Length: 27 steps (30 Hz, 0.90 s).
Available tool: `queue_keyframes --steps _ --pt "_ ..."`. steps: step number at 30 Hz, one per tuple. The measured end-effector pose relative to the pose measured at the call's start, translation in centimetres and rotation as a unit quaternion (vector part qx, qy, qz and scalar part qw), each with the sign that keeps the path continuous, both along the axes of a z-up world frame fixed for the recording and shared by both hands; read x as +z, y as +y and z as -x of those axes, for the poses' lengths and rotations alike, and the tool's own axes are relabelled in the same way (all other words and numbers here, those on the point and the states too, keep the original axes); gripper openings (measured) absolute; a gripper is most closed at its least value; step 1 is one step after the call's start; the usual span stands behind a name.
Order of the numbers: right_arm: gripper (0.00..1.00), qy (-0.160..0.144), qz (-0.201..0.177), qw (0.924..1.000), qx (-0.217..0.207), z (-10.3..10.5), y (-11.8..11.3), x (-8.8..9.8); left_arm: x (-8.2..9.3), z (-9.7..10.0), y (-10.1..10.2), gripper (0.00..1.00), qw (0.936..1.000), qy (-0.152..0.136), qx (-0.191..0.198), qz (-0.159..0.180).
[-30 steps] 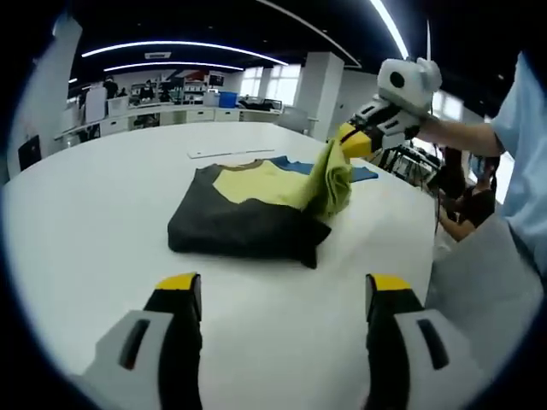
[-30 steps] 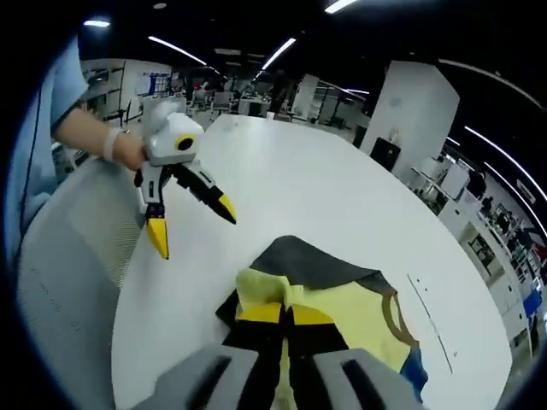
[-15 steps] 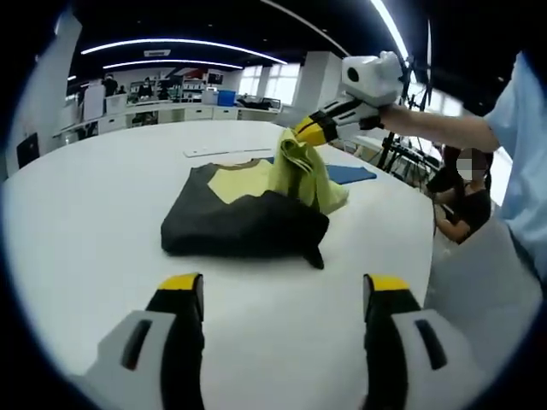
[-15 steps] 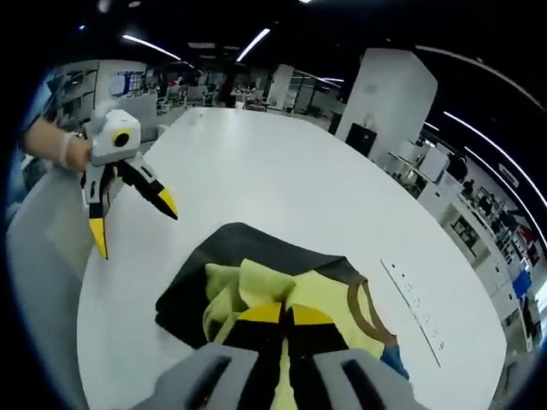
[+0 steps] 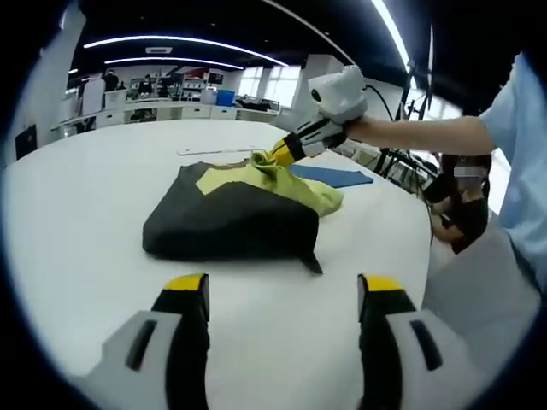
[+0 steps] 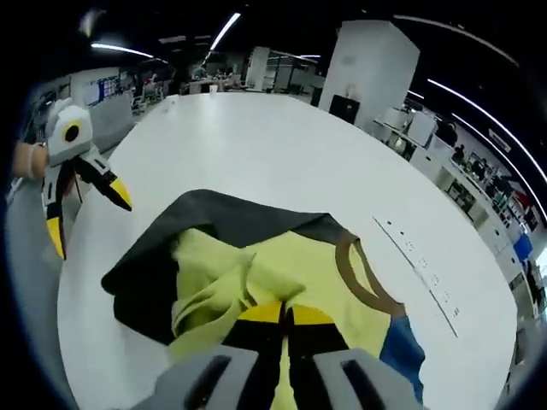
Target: Fold the garment on the visible template until the final outline fits inside the template.
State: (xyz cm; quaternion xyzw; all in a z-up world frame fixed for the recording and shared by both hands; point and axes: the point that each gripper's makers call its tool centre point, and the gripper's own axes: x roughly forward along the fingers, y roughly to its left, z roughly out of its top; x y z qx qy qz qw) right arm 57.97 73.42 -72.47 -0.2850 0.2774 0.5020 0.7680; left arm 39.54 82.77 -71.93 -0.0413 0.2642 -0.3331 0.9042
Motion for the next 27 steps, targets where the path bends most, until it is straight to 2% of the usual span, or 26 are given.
queue_keyframes --steps 5,11,20,27 --pt "0.00 0.014 -0.002 0.9997 -0.019 -0.4 -0.6 -1.1 -0.3 0.1 -0.3 0.67 1.0000 0.004 0.001 0.004" --pt "0.00 0.027 0.014 0.9990 -0.034 -0.8 -1.4 -2.9 -0.4 -0.1 -0.8 0.65 0.9999 0.007 0.004 0.010" --pt "0.00 0.029 0.040 0.9982 -0.033 -0.5 -2.0 -4.7 -0.5 -0.5 -2.2 0.60 0.9998 0.009 0.006 0.019" --pt "0.00 0.036 0.030 0.9980 -0.042 -0.6 -2.1 -4.6 -0.7 -0.4 -3.4 0.60 0.9995 0.013 -0.002 0.028"
